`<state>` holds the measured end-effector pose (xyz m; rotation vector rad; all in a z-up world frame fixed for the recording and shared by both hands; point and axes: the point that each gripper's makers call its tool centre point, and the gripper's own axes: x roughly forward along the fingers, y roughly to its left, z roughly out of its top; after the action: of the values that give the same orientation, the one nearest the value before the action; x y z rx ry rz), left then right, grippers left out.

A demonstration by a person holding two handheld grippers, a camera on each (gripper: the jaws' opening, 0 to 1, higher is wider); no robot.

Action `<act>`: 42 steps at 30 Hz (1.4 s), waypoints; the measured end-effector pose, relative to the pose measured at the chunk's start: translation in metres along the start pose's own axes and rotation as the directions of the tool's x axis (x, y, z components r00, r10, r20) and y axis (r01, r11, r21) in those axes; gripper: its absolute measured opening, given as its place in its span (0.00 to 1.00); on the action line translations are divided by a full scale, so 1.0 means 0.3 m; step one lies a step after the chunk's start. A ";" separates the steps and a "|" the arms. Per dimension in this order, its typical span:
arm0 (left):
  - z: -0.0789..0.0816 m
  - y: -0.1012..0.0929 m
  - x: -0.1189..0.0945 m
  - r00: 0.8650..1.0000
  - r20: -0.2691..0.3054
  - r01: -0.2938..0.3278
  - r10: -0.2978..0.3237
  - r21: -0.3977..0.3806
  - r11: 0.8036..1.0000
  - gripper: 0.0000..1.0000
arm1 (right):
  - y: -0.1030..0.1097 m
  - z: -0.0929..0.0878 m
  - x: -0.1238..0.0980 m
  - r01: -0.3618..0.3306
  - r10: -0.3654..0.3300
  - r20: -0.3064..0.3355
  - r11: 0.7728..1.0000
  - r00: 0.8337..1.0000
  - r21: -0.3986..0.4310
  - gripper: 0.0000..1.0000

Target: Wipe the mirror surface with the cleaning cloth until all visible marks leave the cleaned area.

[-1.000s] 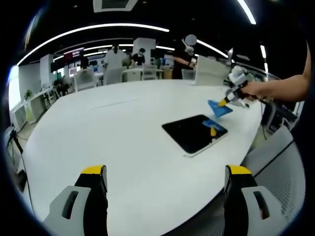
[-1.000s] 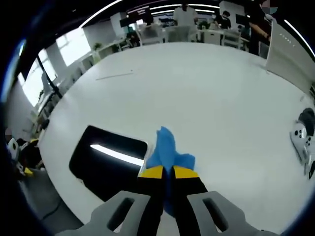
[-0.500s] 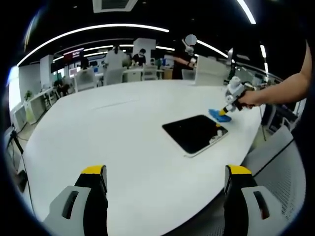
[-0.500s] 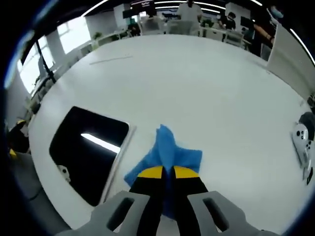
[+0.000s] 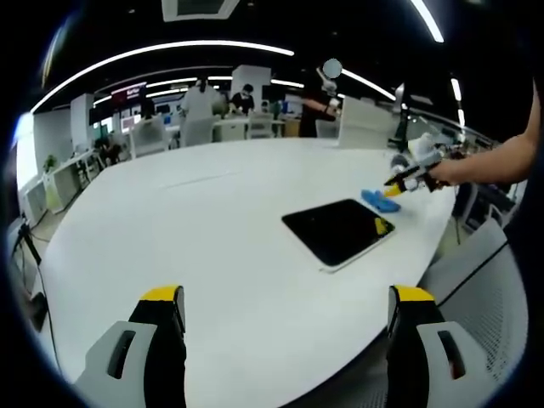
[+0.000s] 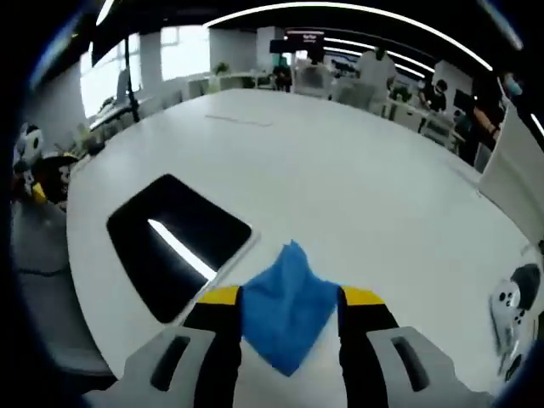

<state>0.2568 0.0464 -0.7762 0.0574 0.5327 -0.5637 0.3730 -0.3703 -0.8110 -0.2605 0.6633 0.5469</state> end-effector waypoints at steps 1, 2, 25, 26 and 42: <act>0.000 0.000 0.000 1.000 0.000 0.000 0.000 0.001 1.000 0.99 | -0.002 0.009 -0.031 0.001 -0.002 0.042 1.000 0.999 0.018 0.62; 0.000 0.000 0.000 1.000 -0.001 -0.002 0.002 0.005 1.000 0.99 | 0.001 0.015 -0.052 -0.015 0.014 0.078 1.000 0.997 0.004 0.59; 0.006 -0.004 -0.008 1.000 0.008 -0.011 0.011 0.029 1.000 0.99 | 0.072 -0.139 -0.265 0.015 -0.047 0.250 0.992 0.967 0.127 0.95; 0.005 -0.002 -0.007 1.000 0.006 -0.011 0.011 0.028 1.000 0.99 | 0.074 -0.138 -0.269 0.015 -0.046 0.250 0.992 0.967 0.125 0.97; 0.012 -0.003 -0.013 1.000 0.010 -0.013 0.013 0.023 1.000 1.00 | 0.113 -0.167 -0.263 -0.039 0.011 0.225 0.992 0.974 0.120 1.00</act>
<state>0.2552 0.0469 -0.7711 0.0796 0.5161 -0.5570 0.2769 -0.3933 -0.8004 -0.0719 0.4792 0.5474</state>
